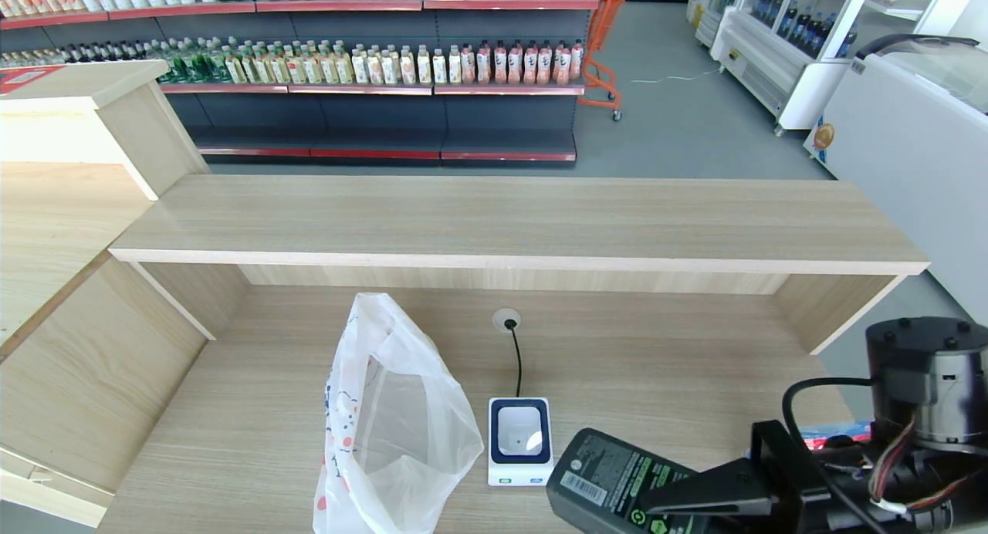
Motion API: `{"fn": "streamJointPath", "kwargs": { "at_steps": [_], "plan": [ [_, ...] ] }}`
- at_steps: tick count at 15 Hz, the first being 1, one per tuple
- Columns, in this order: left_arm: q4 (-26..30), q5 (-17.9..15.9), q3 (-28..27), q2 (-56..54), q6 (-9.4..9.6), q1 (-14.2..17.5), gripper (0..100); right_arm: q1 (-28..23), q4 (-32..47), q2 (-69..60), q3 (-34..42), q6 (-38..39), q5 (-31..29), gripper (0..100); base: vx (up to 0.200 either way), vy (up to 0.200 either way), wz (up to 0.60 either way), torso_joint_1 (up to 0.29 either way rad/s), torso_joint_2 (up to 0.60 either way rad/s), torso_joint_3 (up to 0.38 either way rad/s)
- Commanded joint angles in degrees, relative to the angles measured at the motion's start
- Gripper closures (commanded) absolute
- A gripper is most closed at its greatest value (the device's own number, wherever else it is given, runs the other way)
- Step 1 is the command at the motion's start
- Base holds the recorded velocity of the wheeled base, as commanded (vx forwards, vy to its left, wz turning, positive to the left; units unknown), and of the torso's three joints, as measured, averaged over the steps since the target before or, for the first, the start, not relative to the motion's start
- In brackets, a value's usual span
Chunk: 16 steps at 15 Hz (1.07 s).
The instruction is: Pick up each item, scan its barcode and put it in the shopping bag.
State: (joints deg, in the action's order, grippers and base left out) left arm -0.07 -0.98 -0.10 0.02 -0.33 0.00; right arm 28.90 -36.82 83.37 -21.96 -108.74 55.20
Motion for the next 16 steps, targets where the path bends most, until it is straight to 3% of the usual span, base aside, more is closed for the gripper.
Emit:
{"fn": "streamJointPath", "kwargs": {
  "at_steps": [1,4,5,8,10,12,16],
  "plan": [
    [-0.01,0.01,0.01,-0.02,-0.02,0.00,0,-10.36,-0.01,-11.83,0.16,27.18,-5.01,100,0.000,0.000,0.00,0.000,0.00,0.000],
    [-0.01,0.01,0.01,-0.02,-0.02,0.00,0,-19.59,-0.36,-10.95,0.07,53.81,-6.33,100,0.000,0.000,0.00,0.000,0.00,0.000],
    [-0.01,0.01,0.01,-0.02,-0.02,0.00,0,-20.82,-0.27,-9.98,0.07,58.29,-7.03,100,0.000,0.000,0.00,0.000,0.00,0.000],
    [-0.01,0.01,0.01,-0.02,-0.02,0.00,0,-21.61,-0.36,-3.74,-0.81,90.63,-8.53,100,0.000,0.000,0.00,0.000,0.00,0.000],
    [-0.01,0.01,0.01,-0.02,-0.02,0.00,0,-20.03,-0.10,1.27,-2.13,107.95,-8.62,100,0.000,0.000,0.00,0.000,0.00,0.000],
    [-0.01,0.01,0.01,-0.02,-0.02,0.00,0,-18.09,-0.36,7.24,-3.45,113.84,-8.62,100,0.000,0.000,0.00,0.000,0.00,0.000],
    [-0.01,0.01,0.01,-0.02,-0.02,0.00,0,-13.35,-0.19,20.95,-9.42,115.86,-9.06,100,0.000,0.000,0.00,0.000,0.00,0.000]
  ]
}}
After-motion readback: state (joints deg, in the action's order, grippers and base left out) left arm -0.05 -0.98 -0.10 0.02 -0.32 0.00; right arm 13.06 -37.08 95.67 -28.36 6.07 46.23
